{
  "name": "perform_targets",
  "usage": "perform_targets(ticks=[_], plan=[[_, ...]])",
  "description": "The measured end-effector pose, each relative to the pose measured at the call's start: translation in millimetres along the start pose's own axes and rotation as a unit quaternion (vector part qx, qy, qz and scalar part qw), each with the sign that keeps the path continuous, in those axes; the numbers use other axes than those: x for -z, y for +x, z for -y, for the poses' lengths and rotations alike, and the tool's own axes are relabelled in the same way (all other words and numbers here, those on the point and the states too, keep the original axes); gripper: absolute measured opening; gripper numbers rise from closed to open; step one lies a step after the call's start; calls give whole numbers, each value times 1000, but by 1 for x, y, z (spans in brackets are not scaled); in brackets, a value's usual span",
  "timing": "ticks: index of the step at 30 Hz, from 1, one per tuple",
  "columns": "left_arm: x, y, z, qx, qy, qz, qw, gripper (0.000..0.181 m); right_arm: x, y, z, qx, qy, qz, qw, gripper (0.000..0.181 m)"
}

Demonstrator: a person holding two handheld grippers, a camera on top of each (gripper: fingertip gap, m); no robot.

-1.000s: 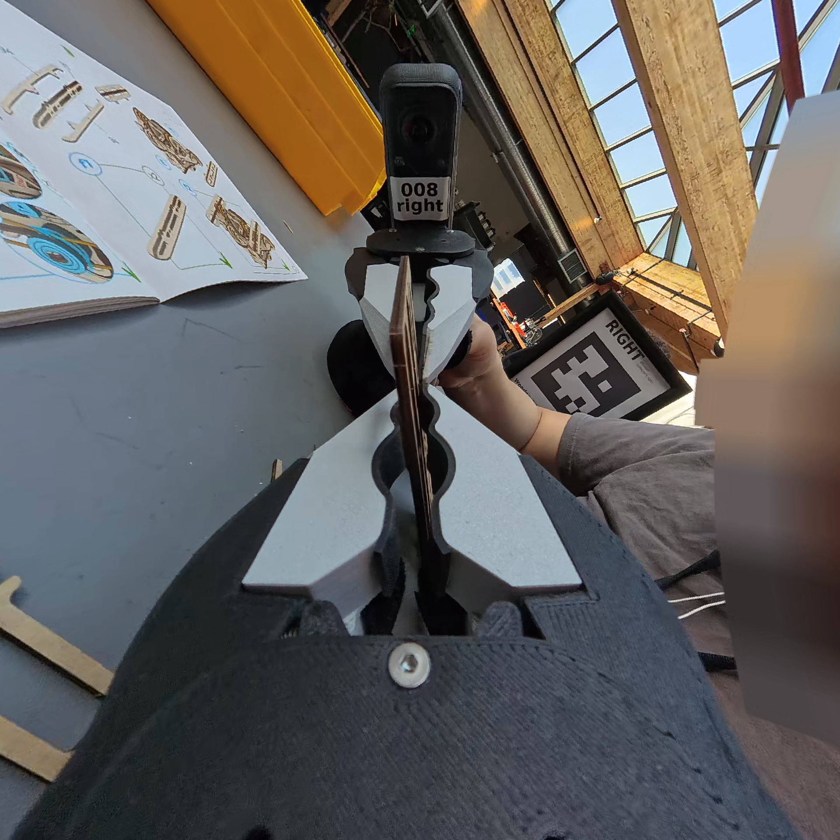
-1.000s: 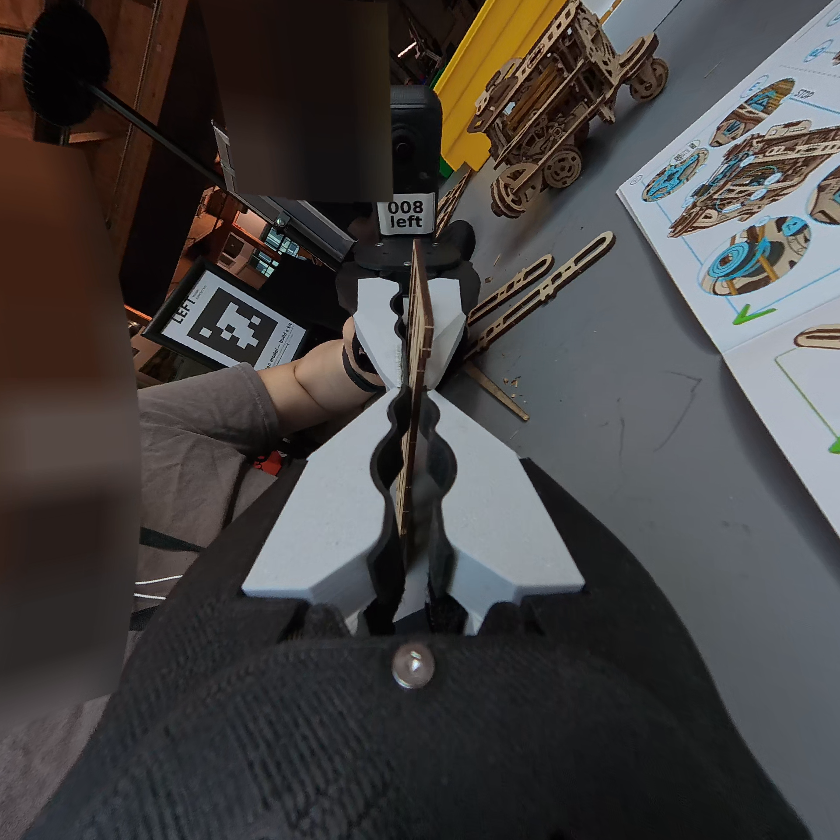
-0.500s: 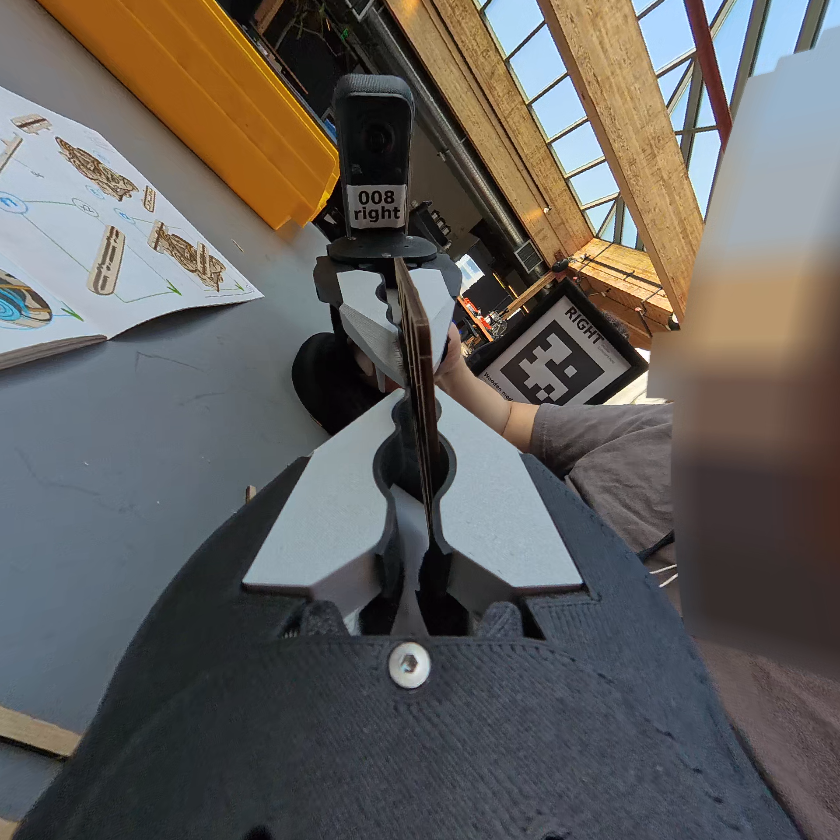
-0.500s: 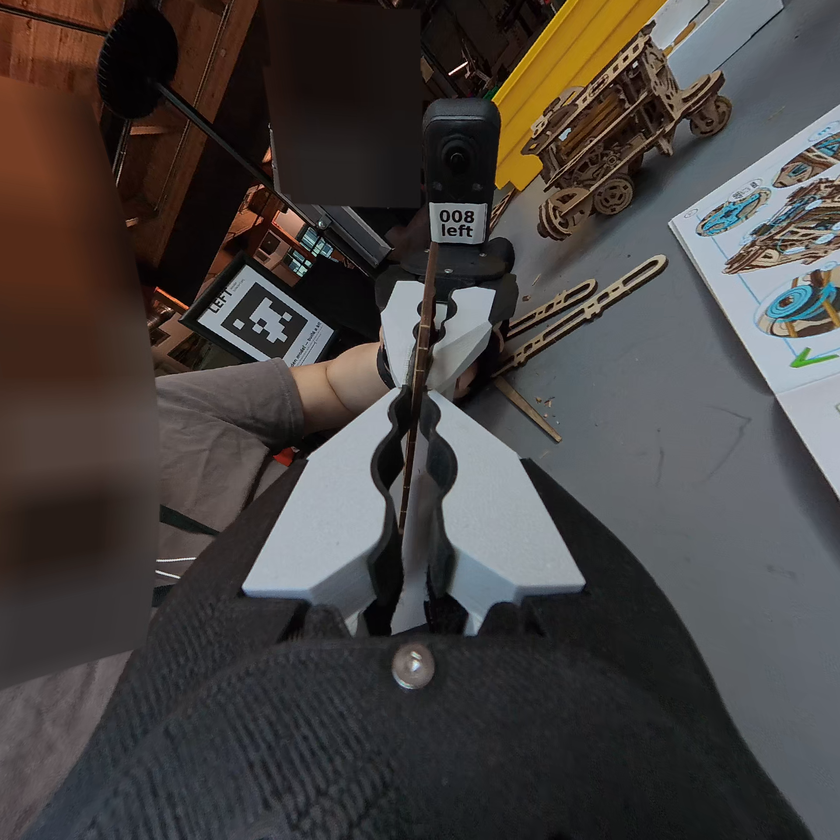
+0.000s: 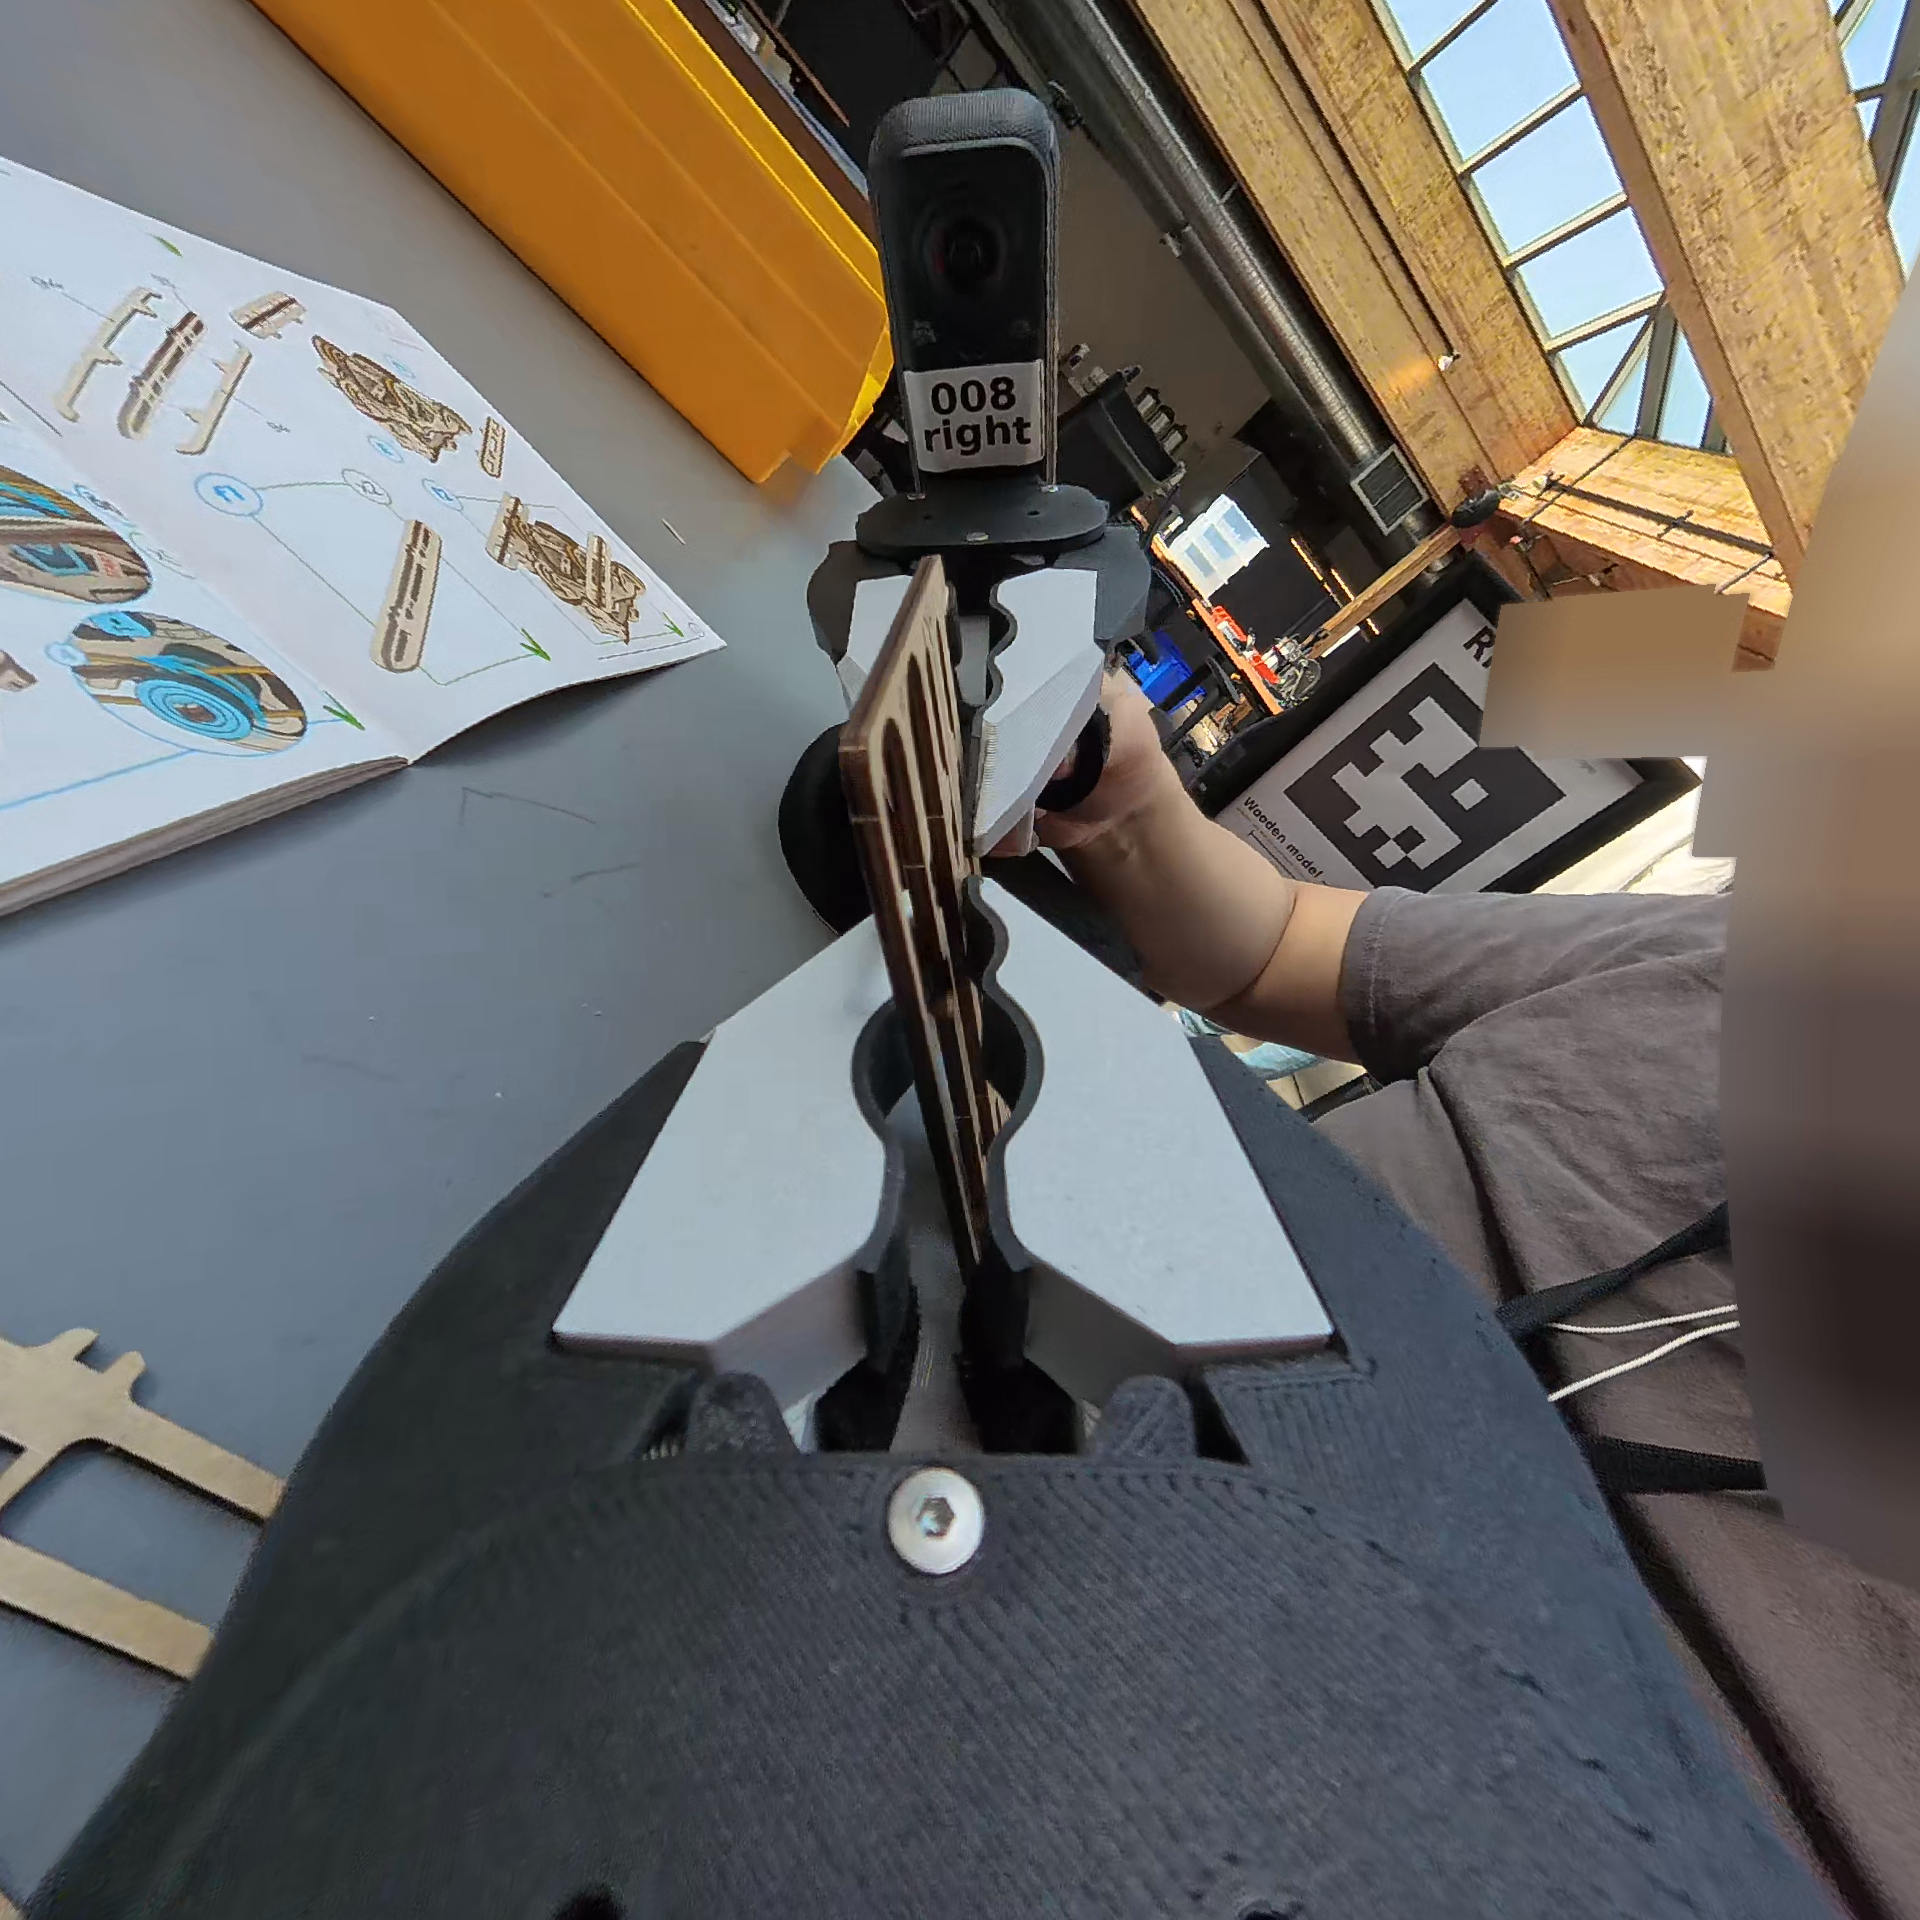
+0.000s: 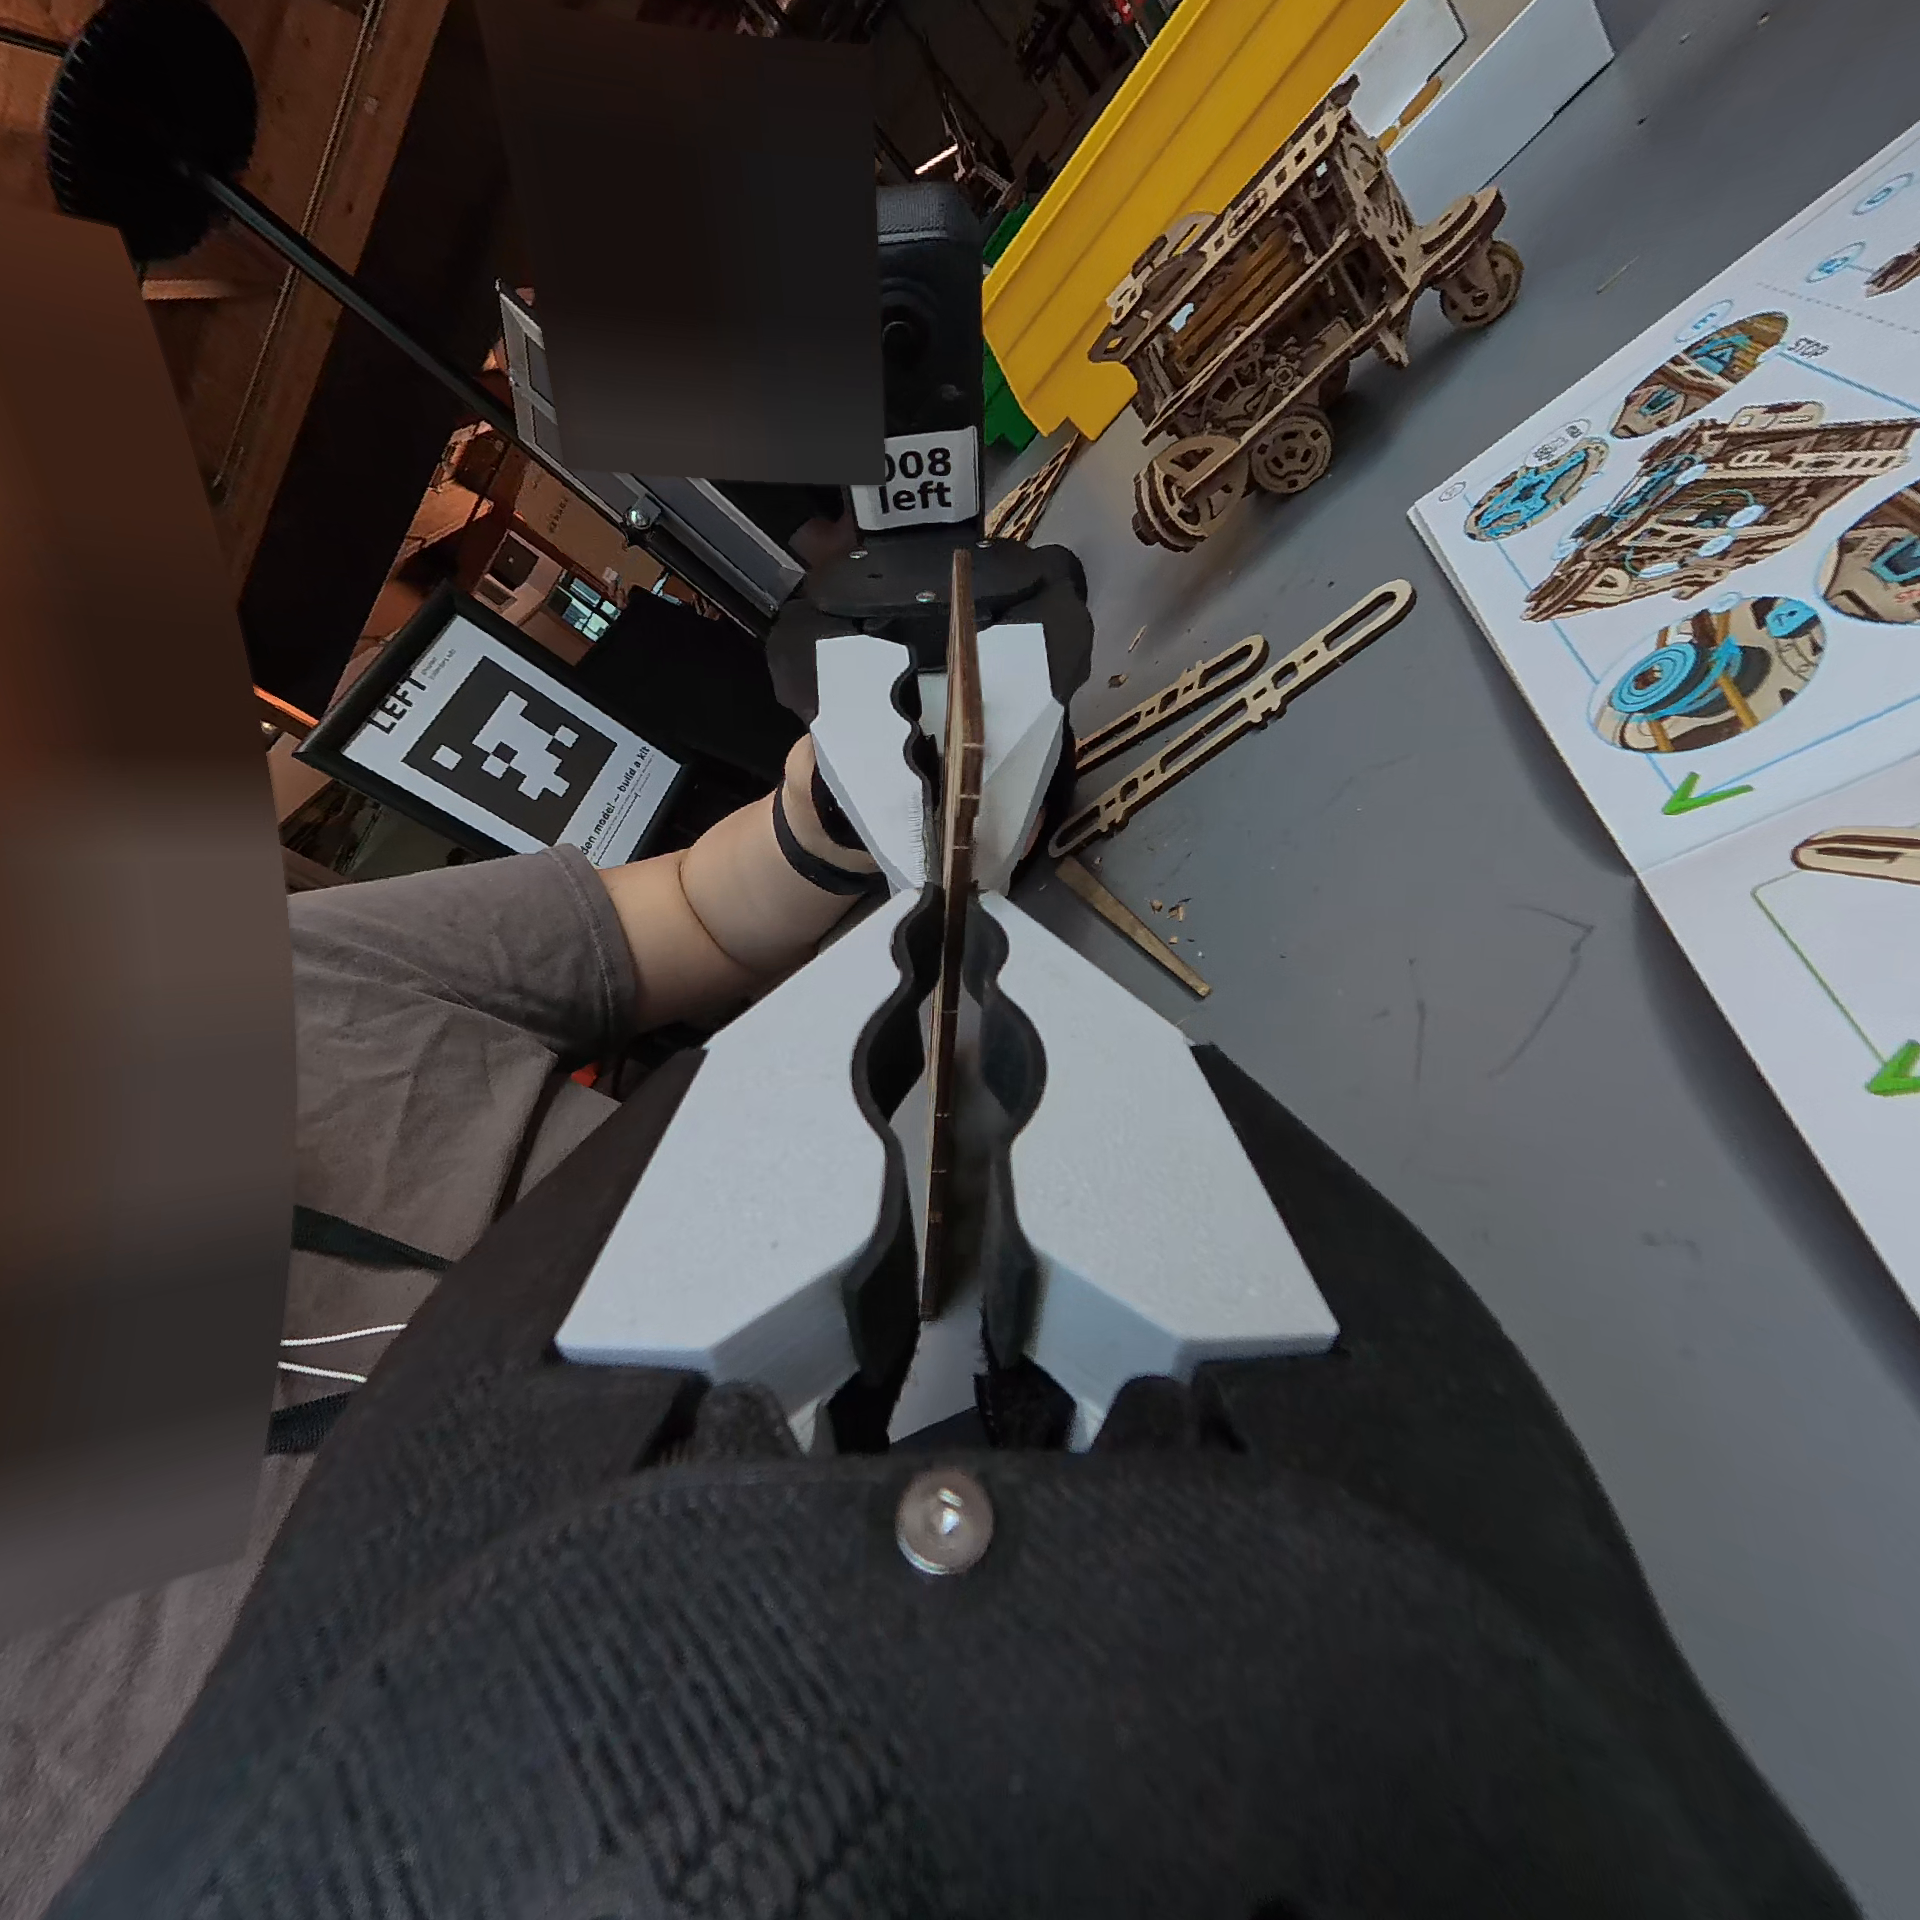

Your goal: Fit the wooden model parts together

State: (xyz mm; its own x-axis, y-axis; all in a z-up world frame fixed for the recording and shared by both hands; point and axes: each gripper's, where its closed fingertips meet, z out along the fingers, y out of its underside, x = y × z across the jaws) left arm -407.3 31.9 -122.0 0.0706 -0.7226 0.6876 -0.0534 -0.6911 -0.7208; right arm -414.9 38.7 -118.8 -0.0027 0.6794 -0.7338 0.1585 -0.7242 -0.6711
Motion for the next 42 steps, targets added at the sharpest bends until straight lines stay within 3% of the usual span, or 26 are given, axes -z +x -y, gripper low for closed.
perform_targets(ticks=[13,36,42], plan=[[-2,-1,0,29,6,-5,1000,0,-2,2,-3,-3,-8,-8,1000,0],[0,-5,-5,-33,-23,55,998,2,-4,2,-5,9,-3,-25,1000,1],[-2,0,-9,59,-21,-12,998,0,-1,1,2,-4,14,-2,1000,1]])
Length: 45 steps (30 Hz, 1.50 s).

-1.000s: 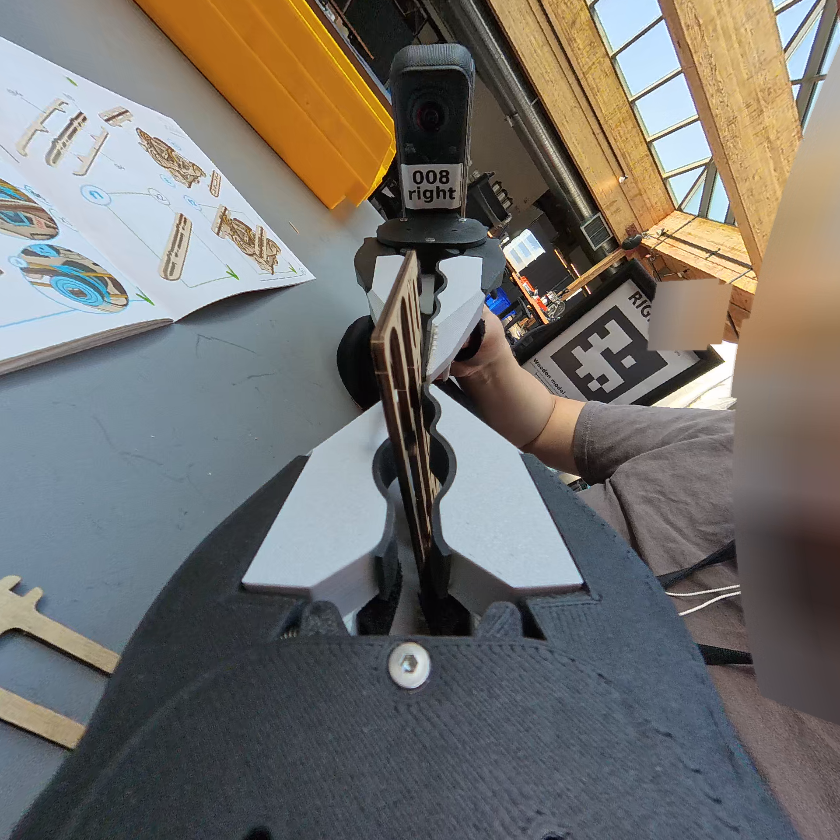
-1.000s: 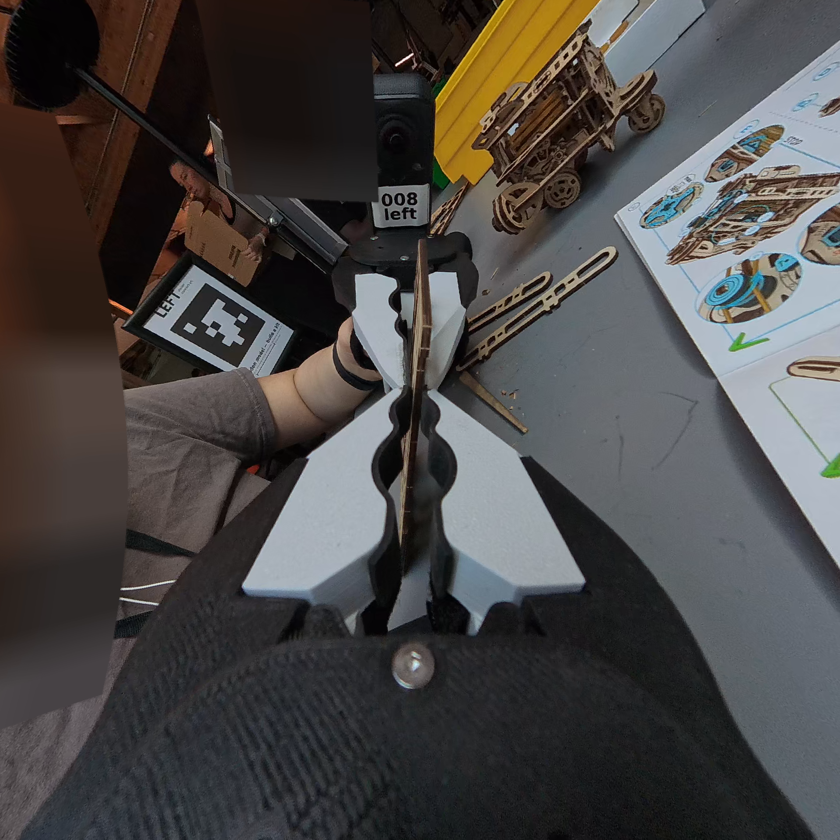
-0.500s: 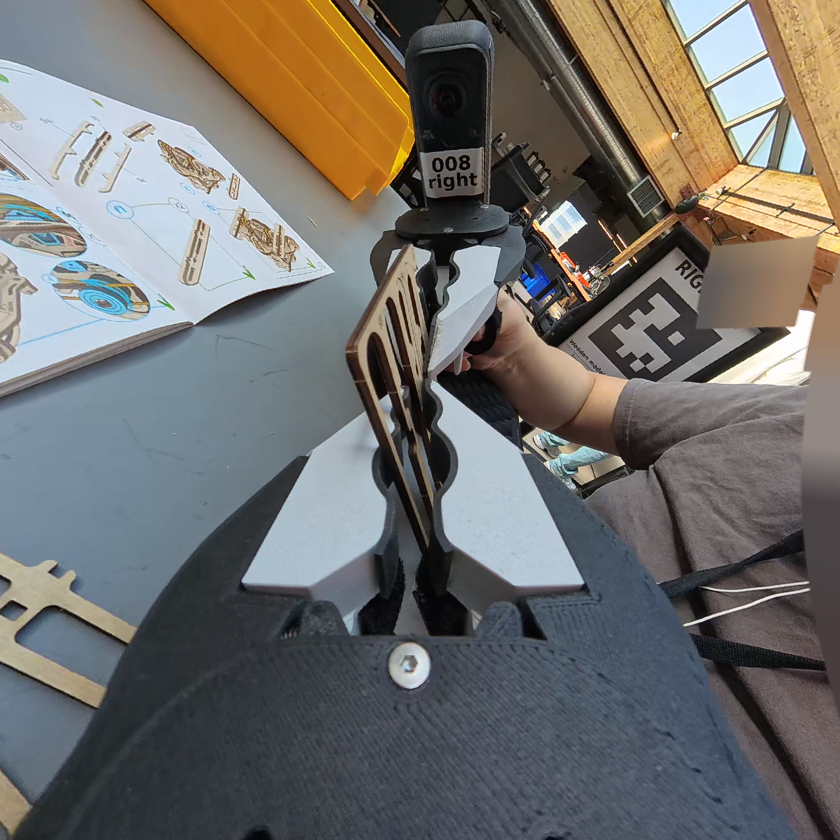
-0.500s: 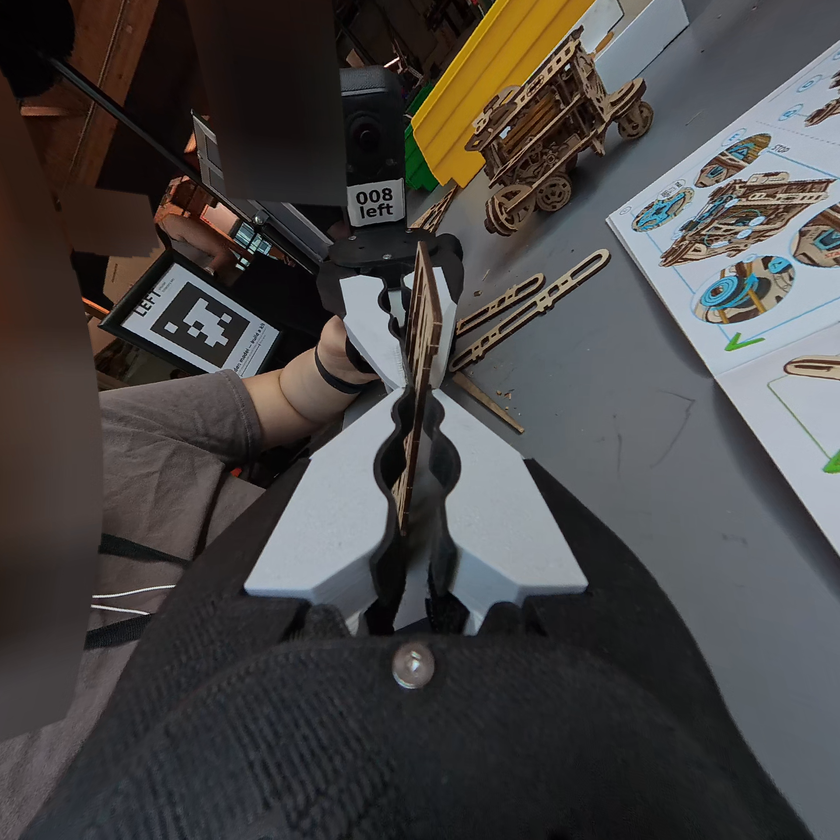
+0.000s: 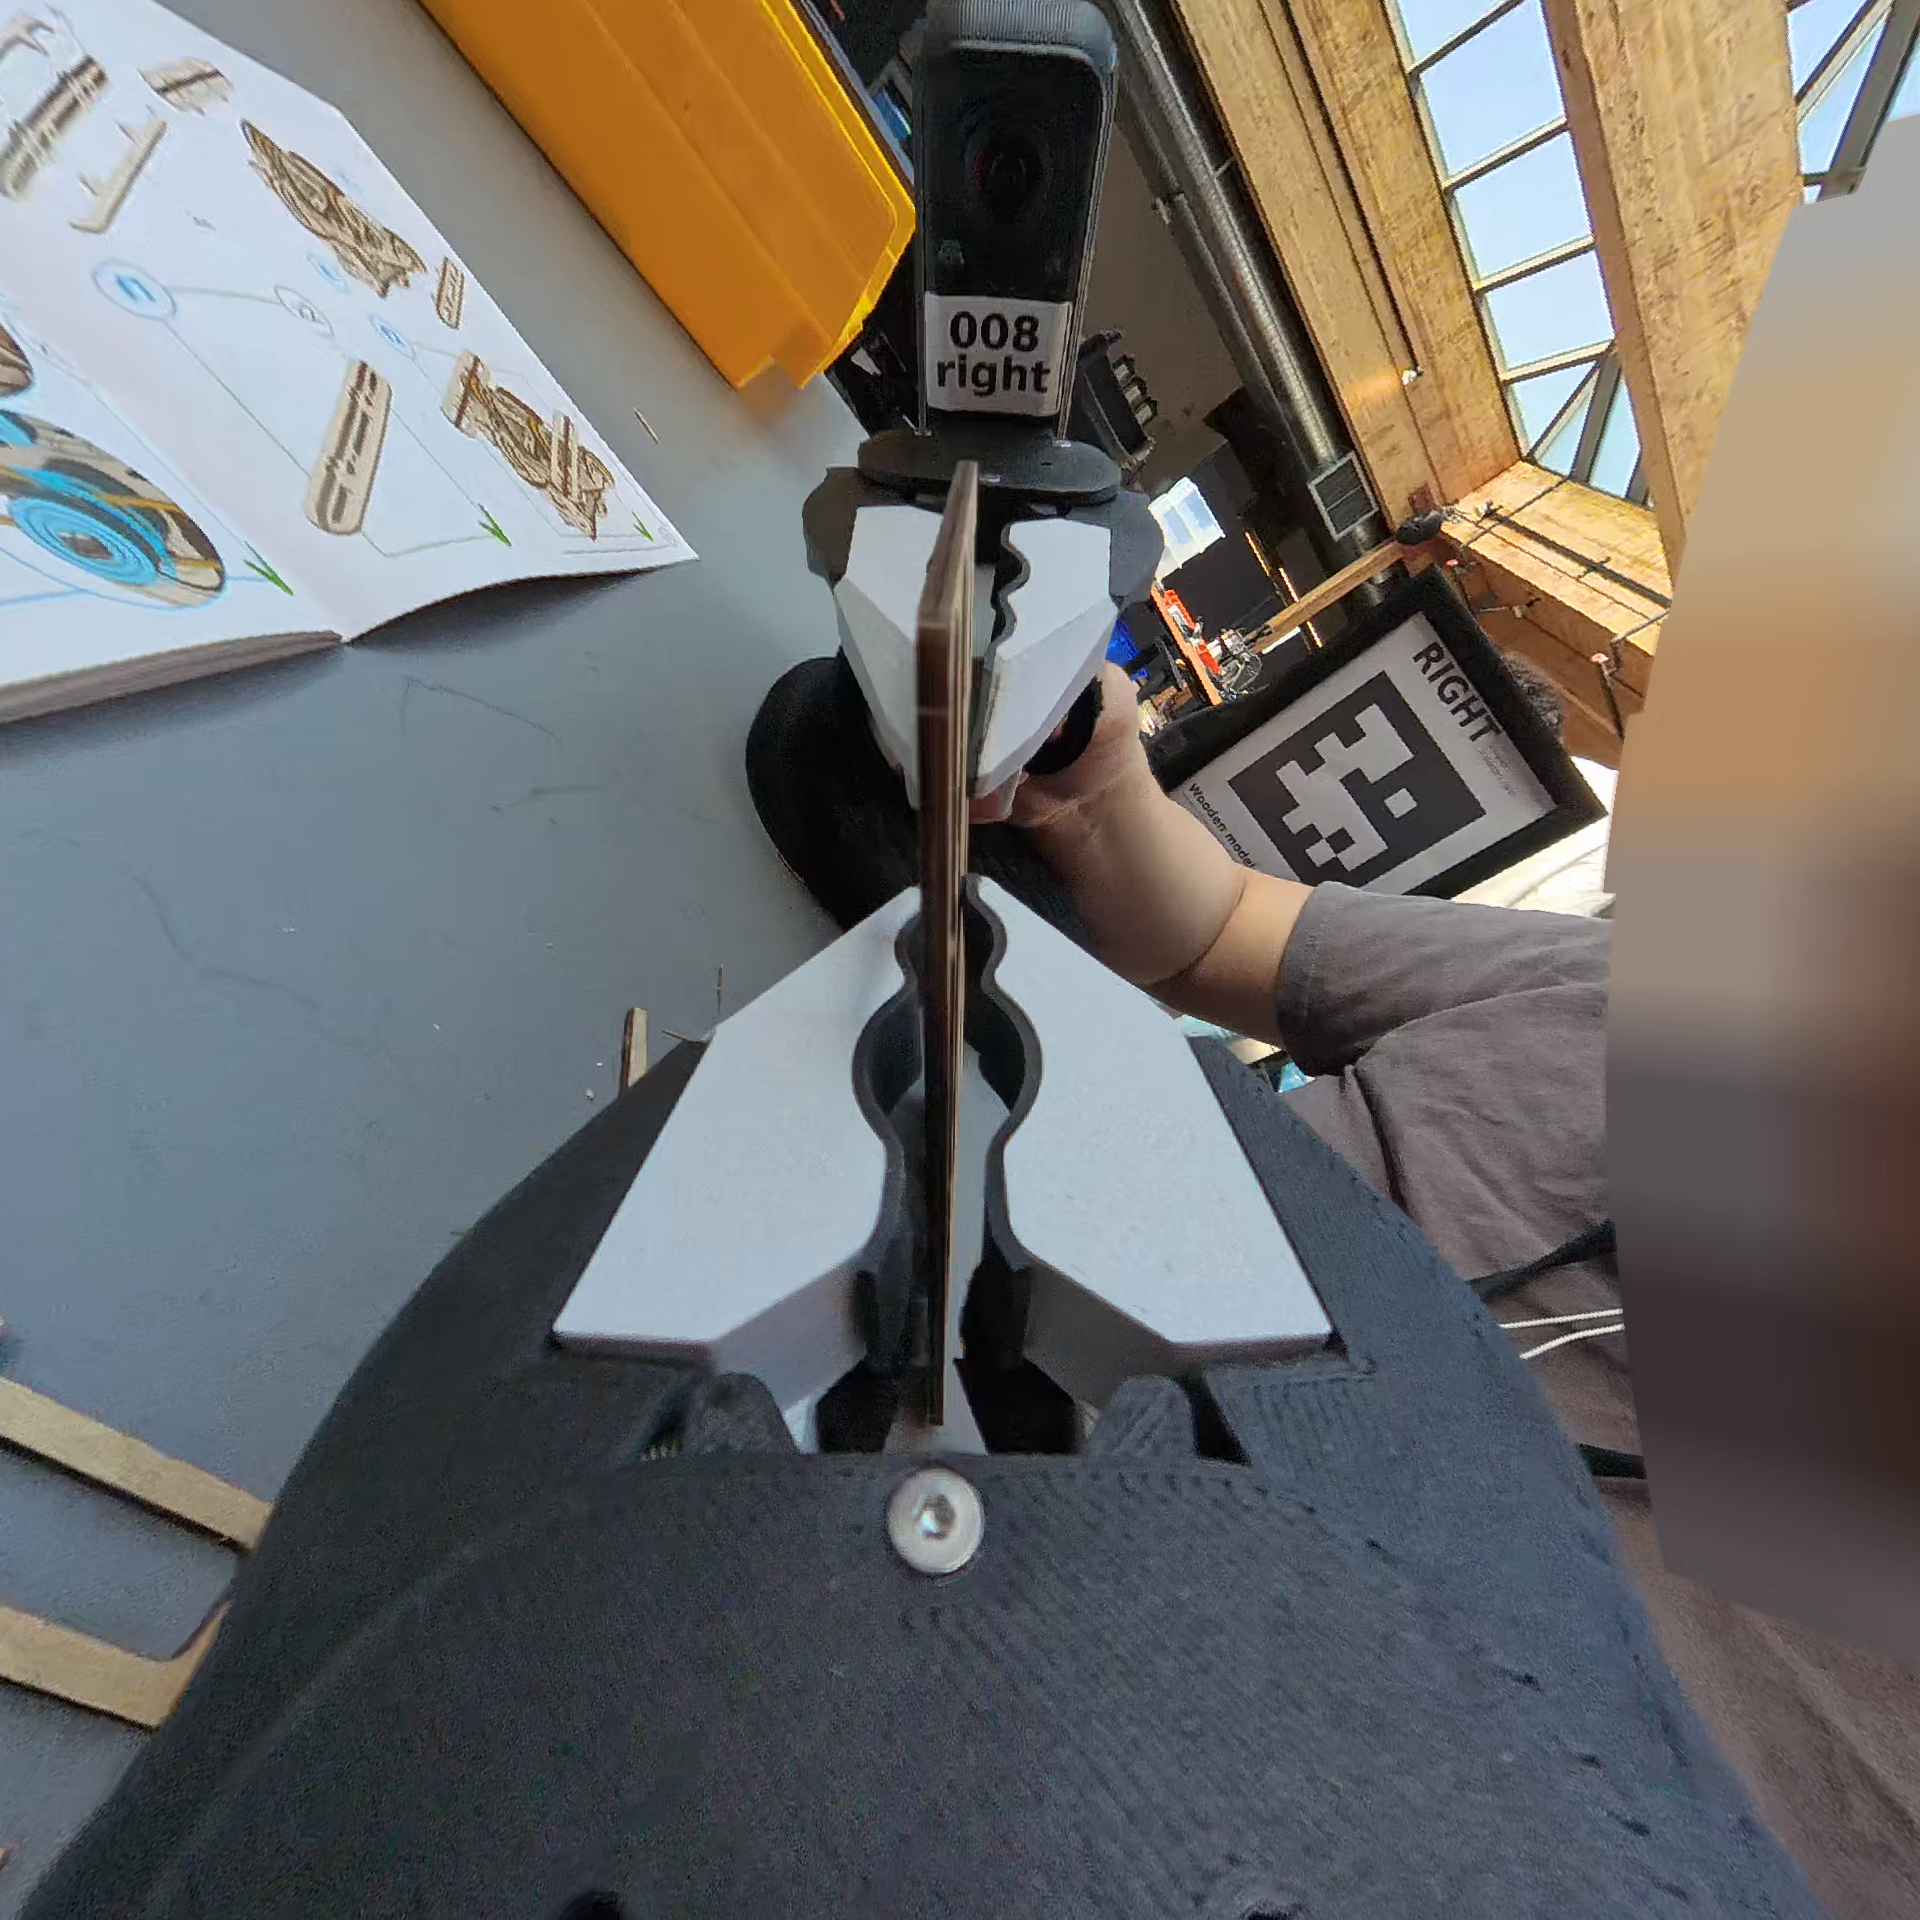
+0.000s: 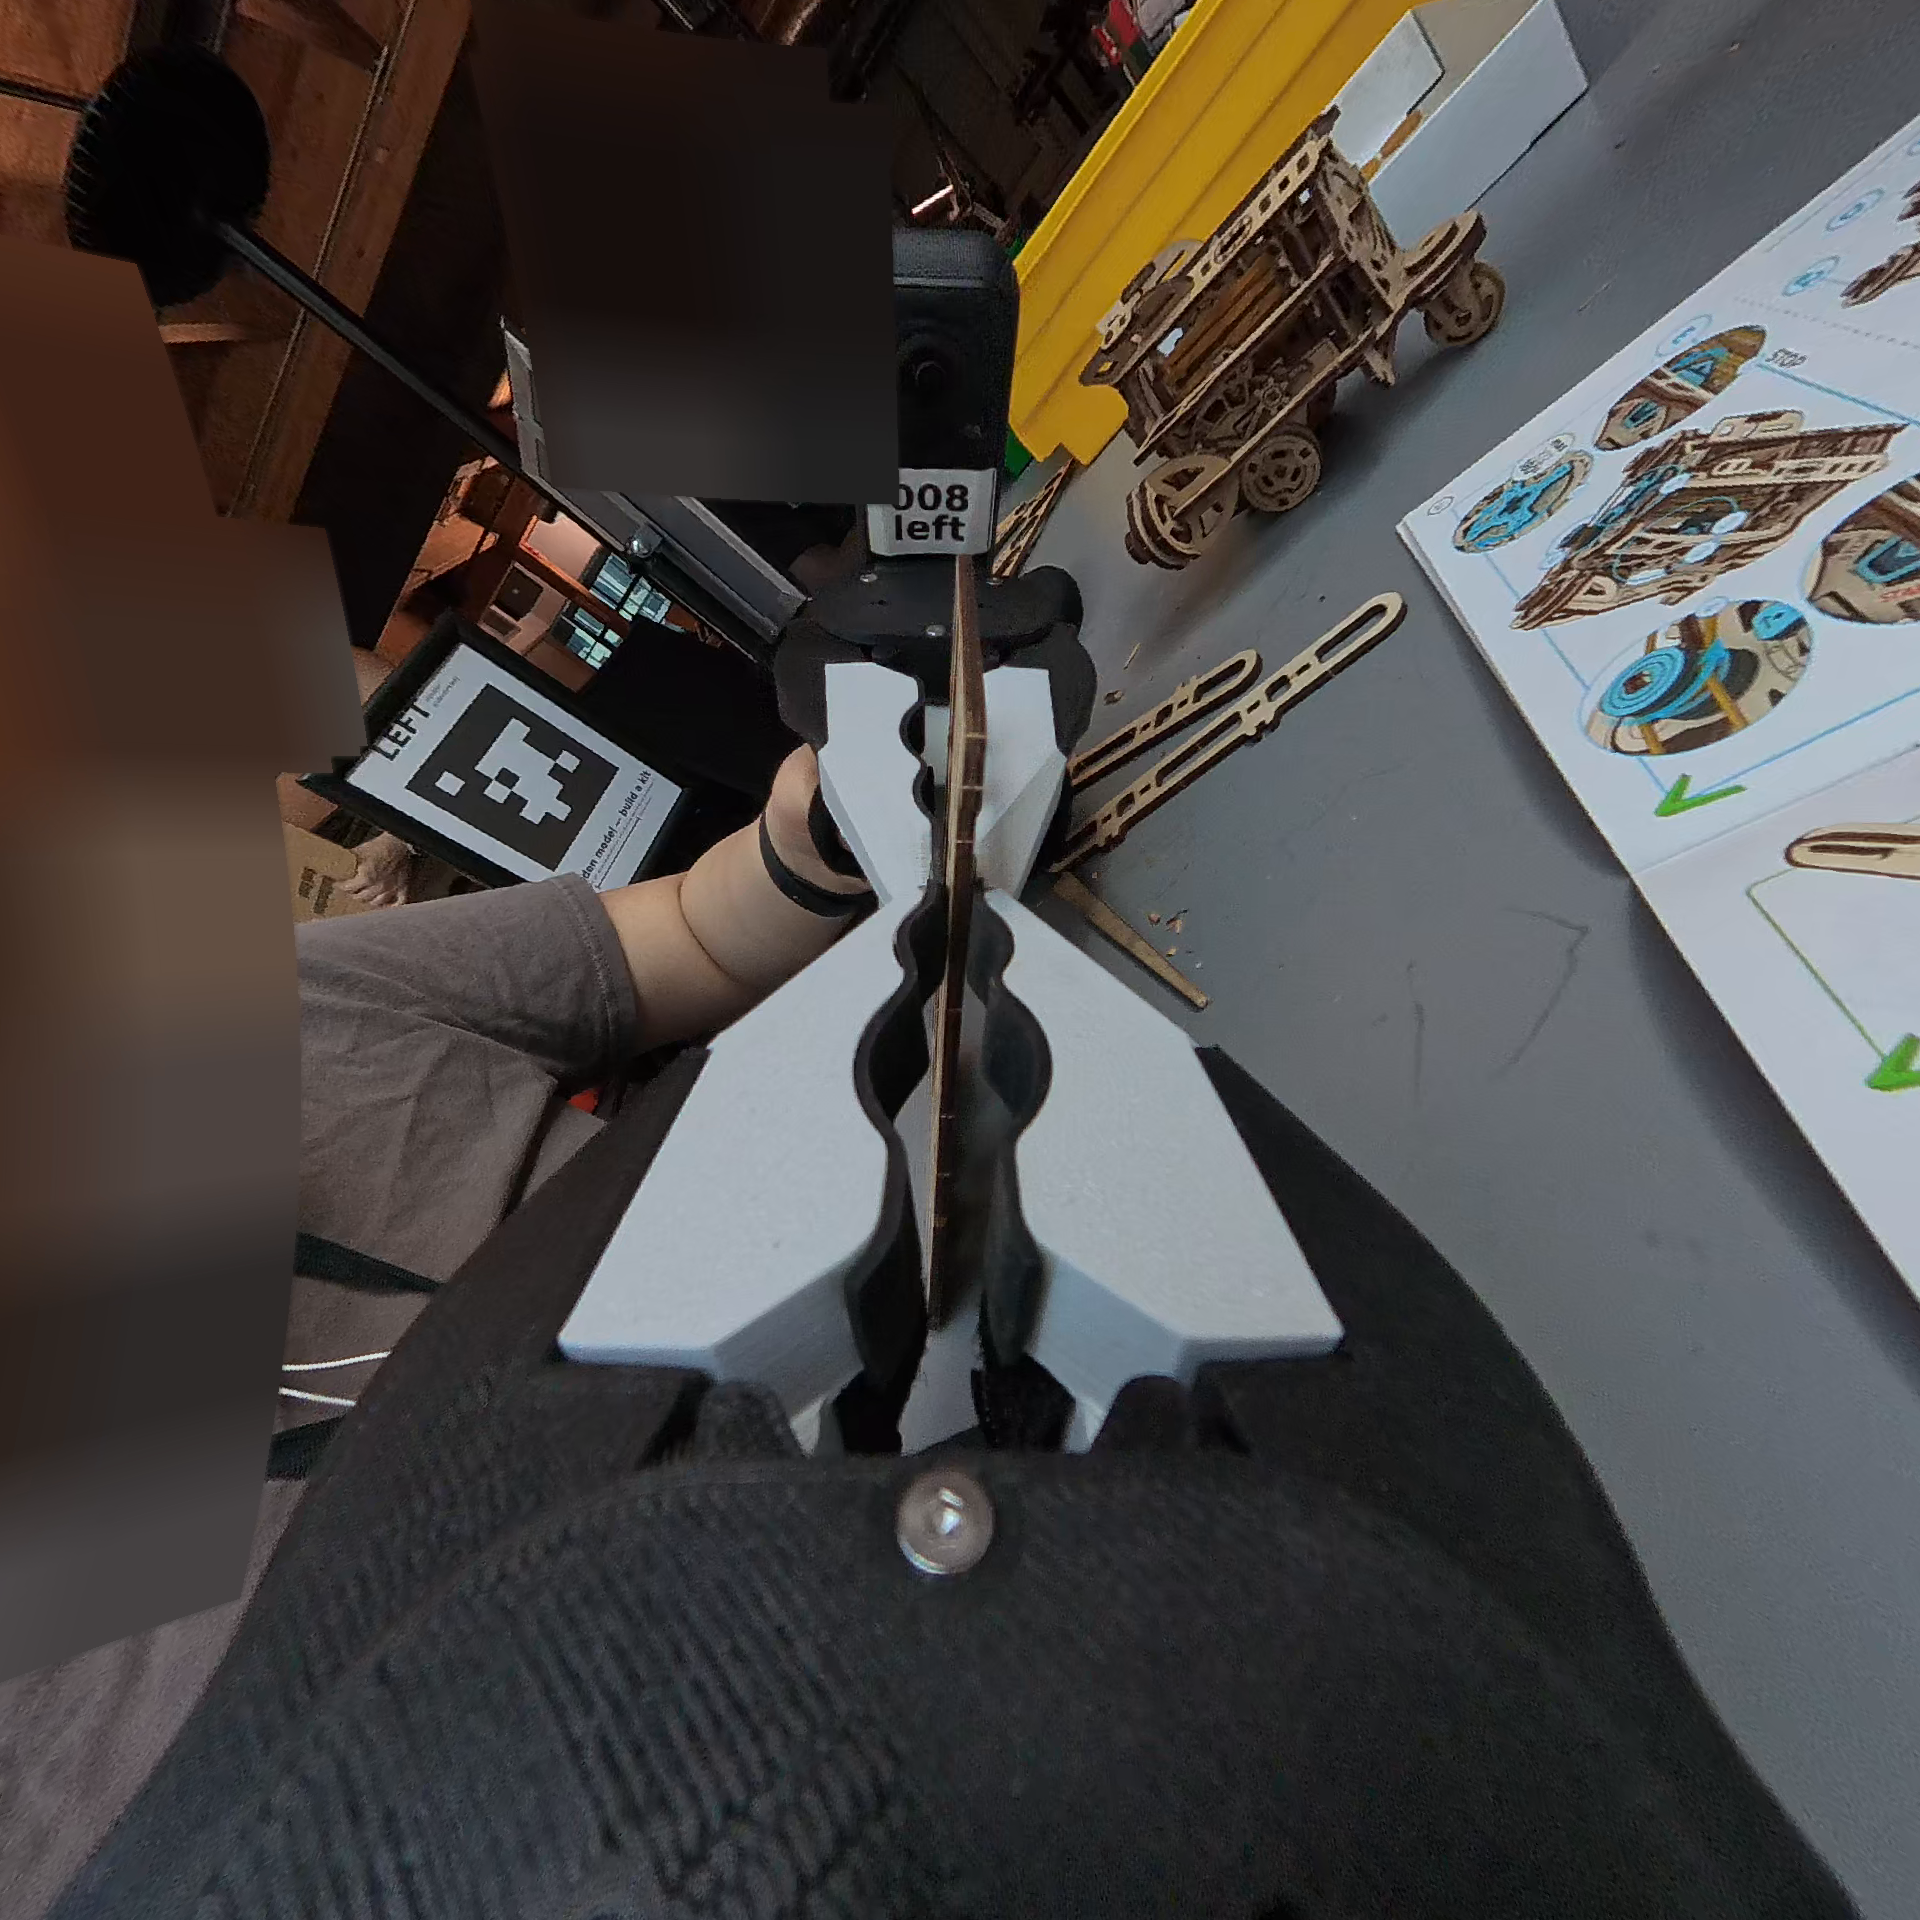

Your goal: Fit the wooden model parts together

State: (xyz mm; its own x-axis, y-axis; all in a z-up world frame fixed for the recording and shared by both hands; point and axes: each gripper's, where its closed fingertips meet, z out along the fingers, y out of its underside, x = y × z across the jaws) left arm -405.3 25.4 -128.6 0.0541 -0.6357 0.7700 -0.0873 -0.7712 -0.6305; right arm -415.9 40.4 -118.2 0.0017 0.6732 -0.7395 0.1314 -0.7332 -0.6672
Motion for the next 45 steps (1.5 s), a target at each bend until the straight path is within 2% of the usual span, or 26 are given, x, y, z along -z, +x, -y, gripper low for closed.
perform_targets(ticks=[7,12,28,32,33,34,36,39,42,43,45], plan=[[-2,-2,-10,-46,-41,34,998,2,1,1,0,0,-3,-3,1000,0],[-4,-2,-14,-37,-52,30,998,1,1,2,-1,2,-4,-5,1000,0],[-4,-5,-15,-46,-53,37,997,1,1,4,-1,-10,0,-12,1000,0],[-4,2,-7,-51,-31,21,998,0,4,-5,6,-8,20,21,1000,0],[-2,0,-6,-45,-27,24,998,0,4,-4,5,-16,15,26,999,4],[2,-3,-2,-39,-18,29,999,0,3,-7,3,-22,5,37,999,16],[8,-3,6,-36,4,31,999,0,1,-7,-4,-24,-19,41,999,21],[14,-2,14,-49,19,42,998,0,-4,-6,-11,-10,-46,27,999,19],[15,2,18,-47,34,35,998,0,-8,-5,-18,10,-69,13,997,10],[14,4,19,-44,35,28,998,0,-8,-4,-19,13,-71,5,997,0],[13,9,19,-48,39,14,998,1,-7,-6,-18,13,-70,10,997,0]])
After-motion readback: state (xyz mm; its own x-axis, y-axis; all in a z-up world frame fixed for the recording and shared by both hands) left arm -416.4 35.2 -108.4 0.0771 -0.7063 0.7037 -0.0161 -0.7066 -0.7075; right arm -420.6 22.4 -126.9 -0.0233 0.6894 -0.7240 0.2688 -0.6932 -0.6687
